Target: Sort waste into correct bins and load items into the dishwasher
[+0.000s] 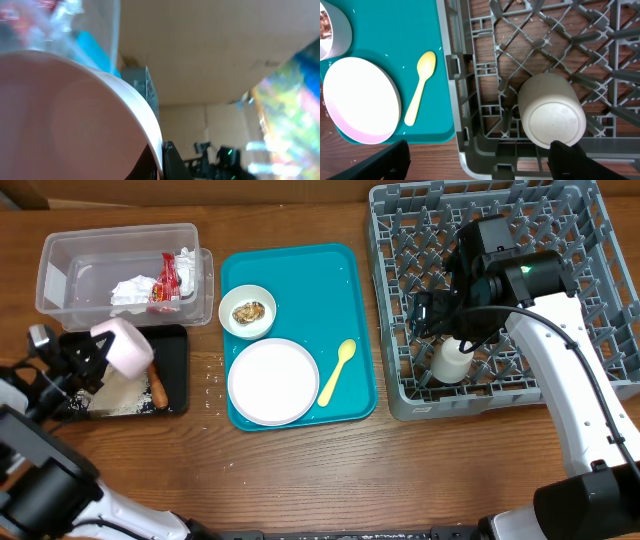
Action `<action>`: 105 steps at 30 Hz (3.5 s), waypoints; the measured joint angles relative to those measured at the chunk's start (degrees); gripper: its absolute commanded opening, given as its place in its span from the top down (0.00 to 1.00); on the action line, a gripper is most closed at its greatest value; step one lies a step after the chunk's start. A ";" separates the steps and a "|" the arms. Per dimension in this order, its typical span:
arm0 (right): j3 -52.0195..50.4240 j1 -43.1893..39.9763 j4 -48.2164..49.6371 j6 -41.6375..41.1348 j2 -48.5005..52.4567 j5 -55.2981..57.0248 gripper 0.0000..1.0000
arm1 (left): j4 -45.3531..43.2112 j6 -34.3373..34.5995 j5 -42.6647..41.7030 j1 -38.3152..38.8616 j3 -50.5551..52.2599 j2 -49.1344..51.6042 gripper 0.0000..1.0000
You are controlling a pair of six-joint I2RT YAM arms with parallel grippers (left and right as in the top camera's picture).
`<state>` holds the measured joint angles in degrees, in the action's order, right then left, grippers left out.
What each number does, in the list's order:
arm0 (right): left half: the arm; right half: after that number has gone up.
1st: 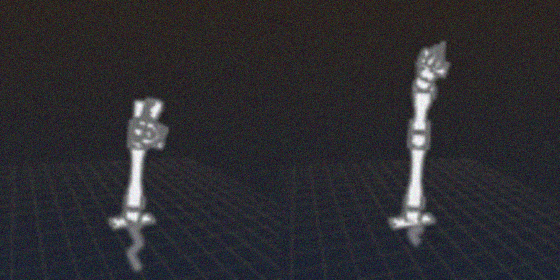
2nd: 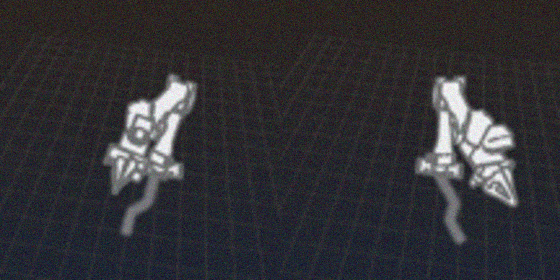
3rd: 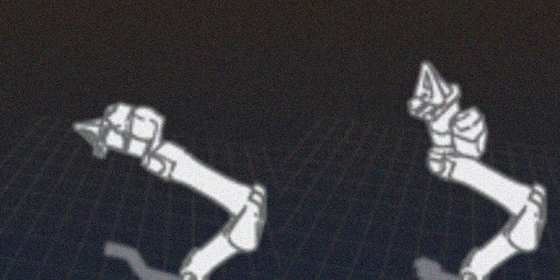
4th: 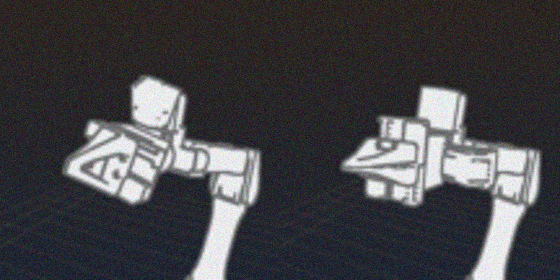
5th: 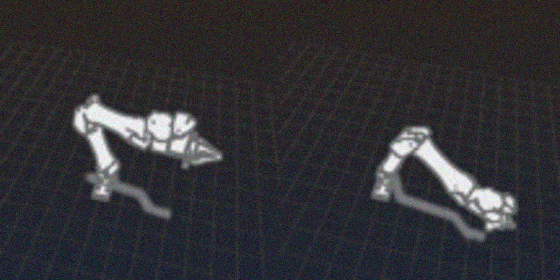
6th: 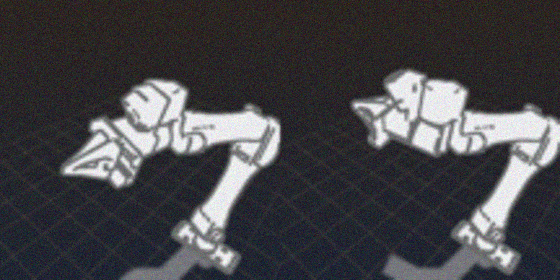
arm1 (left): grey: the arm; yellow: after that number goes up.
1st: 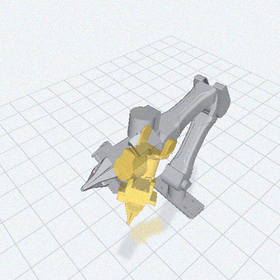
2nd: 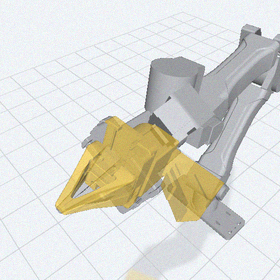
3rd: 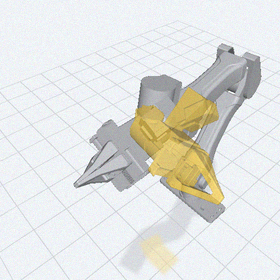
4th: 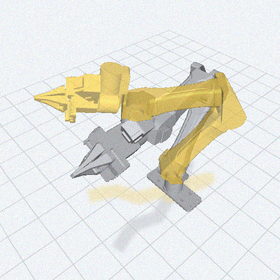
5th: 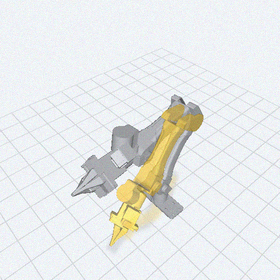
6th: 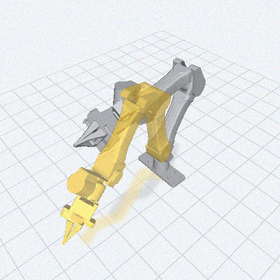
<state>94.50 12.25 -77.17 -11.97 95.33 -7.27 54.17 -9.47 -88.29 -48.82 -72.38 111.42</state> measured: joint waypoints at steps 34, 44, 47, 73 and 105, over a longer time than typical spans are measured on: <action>0.00 0.00 0.98 0.00 0.00 0.02 0.09 | -34.03 -7.10 84.11 74.38 -9.73 4.85 0.96; 0.00 0.00 1.22 0.00 0.00 0.00 0.09 | -34.18 -8.52 85.11 74.73 -9.73 5.77 0.31; 0.00 0.00 1.20 0.02 0.00 -0.02 0.09 | -33.07 -7.63 86.51 74.71 -9.86 5.77 0.30; 0.00 0.00 1.79 -0.02 0.00 -0.02 0.09 | 5.75 -5.73 88.54 62.16 -22.71 0.42 0.46; 0.00 0.00 1.88 0.00 0.00 -0.02 0.09 | -14.93 -8.72 86.77 62.23 -8.55 2.51 0.96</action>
<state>94.50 12.25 -75.29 -11.97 95.33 -7.29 39.24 -18.20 -1.52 13.41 -80.93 113.93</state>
